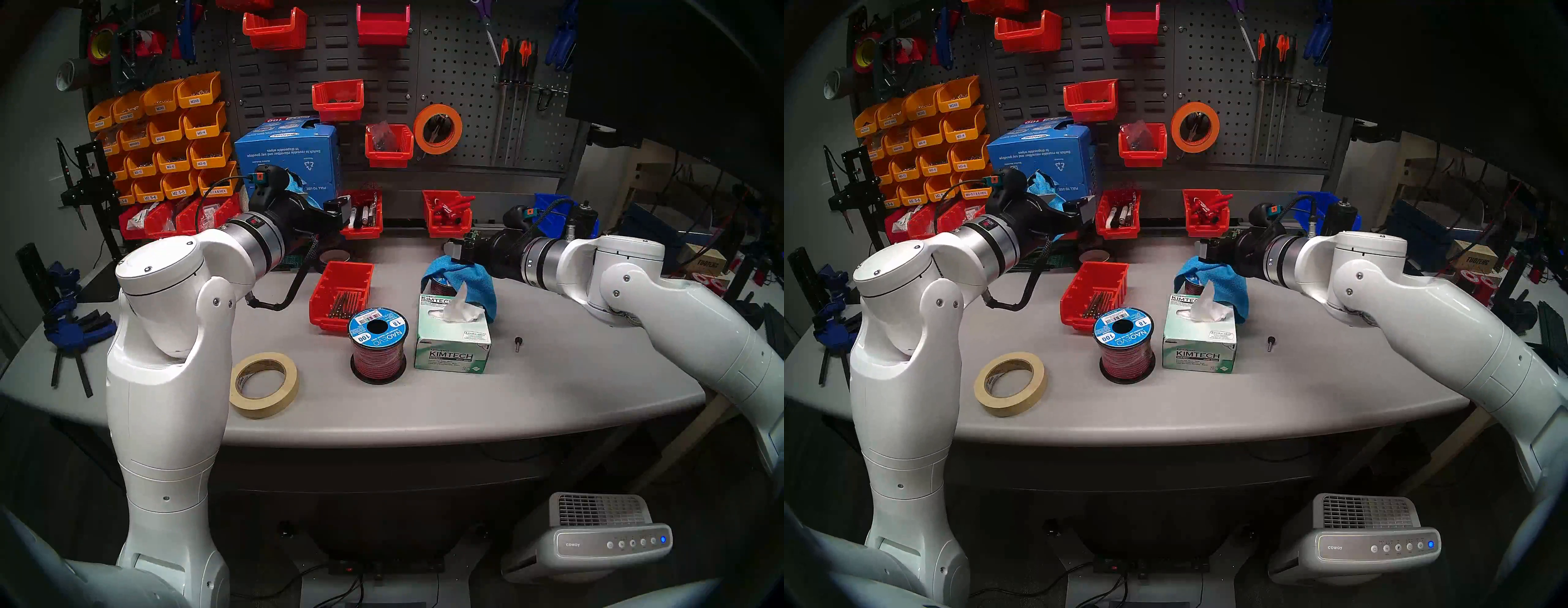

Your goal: Take out a shop towel

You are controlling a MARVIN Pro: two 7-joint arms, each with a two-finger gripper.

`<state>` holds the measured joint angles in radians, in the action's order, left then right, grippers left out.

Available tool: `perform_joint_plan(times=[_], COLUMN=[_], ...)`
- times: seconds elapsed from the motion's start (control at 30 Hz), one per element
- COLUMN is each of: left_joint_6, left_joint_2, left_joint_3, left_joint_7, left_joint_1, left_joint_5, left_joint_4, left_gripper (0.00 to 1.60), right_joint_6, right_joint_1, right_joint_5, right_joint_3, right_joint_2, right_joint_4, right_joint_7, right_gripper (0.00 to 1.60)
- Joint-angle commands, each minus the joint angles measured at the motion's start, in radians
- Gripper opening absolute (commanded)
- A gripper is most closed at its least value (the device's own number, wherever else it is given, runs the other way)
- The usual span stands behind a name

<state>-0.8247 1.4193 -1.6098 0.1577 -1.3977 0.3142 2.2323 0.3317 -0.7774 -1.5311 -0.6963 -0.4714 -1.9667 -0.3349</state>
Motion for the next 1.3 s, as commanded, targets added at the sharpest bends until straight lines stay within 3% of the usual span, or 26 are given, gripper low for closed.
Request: perform_joint_plan(times=[0.0,0.63,1.27], left_joint_6=[0.038,0.120,0.251], left_joint_2=[0.024,0.080,0.135], left_joint_3=[-0.025,-0.087,-0.094], left_joint_7=[-0.017,-0.092,-0.136], left_joint_1=[-0.067,-0.235,-0.312], left_joint_5=[0.000,-0.002,0.007], left_joint_4=[0.069,0.115,0.173], left_gripper=[1.60,1.60,1.60], right_joint_6=[-0.071,-0.197,-0.319], right_joint_1=[0.022,-0.049,-0.112], right_joint_5=[0.085,0.323,0.550], right_joint_3=[-0.020,0.050,0.081], right_joint_2=[-0.003,0.062,0.161], right_joint_4=[-0.033,-0.131,-0.250], right_joint_7=[-0.021,-0.113,-0.232], right_gripper=[1.60,1.60,1.60])
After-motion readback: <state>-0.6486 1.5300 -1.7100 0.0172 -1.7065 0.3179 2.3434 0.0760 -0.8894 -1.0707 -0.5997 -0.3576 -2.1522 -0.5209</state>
